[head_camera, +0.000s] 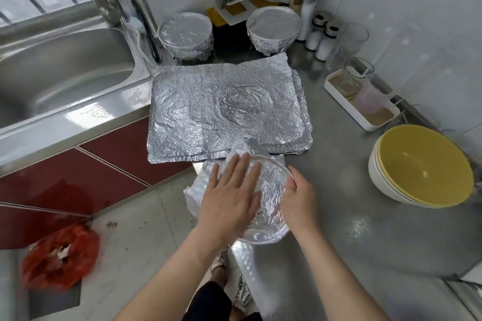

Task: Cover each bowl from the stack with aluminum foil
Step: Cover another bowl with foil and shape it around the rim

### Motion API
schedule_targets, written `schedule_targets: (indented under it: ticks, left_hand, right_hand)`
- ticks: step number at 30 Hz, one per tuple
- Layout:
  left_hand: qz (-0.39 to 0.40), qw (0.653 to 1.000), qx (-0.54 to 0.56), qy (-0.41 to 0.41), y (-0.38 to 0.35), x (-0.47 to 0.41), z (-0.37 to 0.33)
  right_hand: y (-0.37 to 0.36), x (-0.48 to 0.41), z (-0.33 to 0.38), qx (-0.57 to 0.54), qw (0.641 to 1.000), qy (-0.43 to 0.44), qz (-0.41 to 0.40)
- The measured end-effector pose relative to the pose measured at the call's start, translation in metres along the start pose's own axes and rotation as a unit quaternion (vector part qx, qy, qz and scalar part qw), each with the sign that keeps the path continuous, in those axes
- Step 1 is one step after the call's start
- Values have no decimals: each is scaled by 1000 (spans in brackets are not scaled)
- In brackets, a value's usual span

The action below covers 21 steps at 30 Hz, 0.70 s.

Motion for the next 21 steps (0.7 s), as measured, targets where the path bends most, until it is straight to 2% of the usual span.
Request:
schedule_targets:
  ticks: [3, 7, 9, 14, 21]
  left_hand:
    - [-10, 996, 41, 72, 0, -1, 4]
    - [-20, 998, 40, 54, -5, -3, 2]
    - [-27, 998, 38, 45, -8, -5, 3]
    - [-43, 998, 25, 44, -11, -7, 1]
    - [-57, 998, 8, 34, -10, -8, 2]
  right_hand:
    - [-2, 3, -6, -90, 995, -30, 11]
    - [3, -11, 6, -273, 958, -75, 50]
    - [6, -20, 12, -240, 966, -75, 64]
    - [1, -23, 23, -51, 996, 18, 78]
    - [0, -21, 19, 2, 999, 37, 38]
Point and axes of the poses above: each hand's wrist, its own x-axis away from the middle knuckle, its own y-axis out of the back of the hand, z = x × y, the point moved 4 cm from there along -x, towards the middle knuckle, and after that the axes turned 2 degrees about -x, right-handed, at the moved point
